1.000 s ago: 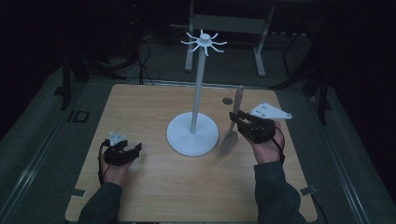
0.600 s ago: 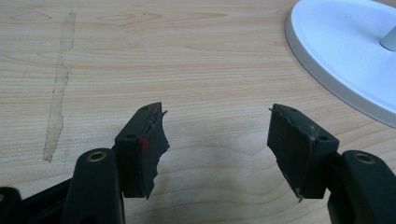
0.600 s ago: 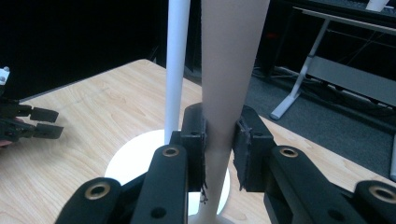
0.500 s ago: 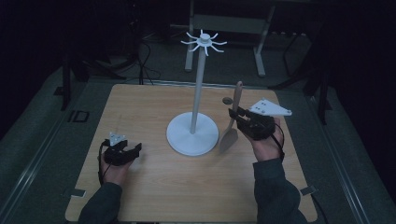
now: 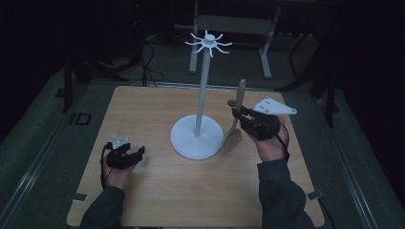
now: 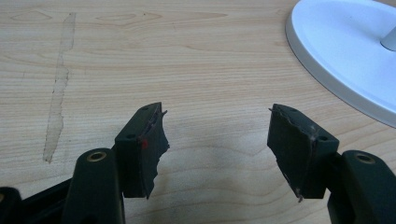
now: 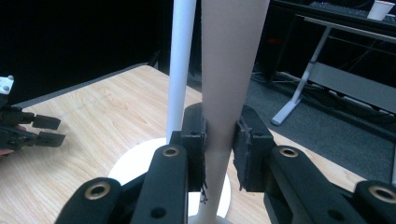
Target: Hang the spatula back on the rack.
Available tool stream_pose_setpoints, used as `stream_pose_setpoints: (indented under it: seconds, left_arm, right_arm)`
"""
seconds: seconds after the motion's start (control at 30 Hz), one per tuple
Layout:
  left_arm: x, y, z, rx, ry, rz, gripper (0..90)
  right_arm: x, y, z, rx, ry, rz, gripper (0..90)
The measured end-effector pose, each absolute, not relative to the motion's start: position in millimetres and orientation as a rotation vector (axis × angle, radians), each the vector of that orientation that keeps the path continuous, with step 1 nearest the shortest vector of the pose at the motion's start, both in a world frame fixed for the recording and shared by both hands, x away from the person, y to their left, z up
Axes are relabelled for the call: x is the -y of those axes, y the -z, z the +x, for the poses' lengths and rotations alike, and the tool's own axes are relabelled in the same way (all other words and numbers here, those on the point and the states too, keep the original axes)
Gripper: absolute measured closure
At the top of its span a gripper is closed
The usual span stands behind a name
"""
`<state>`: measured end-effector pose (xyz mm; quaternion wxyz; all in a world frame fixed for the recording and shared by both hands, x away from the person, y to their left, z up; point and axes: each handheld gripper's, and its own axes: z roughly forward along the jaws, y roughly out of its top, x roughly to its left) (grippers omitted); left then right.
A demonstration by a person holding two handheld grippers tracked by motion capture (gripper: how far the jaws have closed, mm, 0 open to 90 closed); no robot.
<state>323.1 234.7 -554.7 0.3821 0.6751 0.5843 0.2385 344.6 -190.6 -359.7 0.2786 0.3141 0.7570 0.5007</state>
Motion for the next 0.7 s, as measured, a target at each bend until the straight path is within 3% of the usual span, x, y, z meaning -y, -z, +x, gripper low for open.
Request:
stream_pose_setpoints:
  seconds: [0.7]
  left_arm:
    - [-233.8, 555.2, 323.7, -1.490, -0.605, 1.727, 36.8]
  right_arm:
    - [184.8, 349.2, 349.2, -2.033, -1.340, 0.828, 75.6]
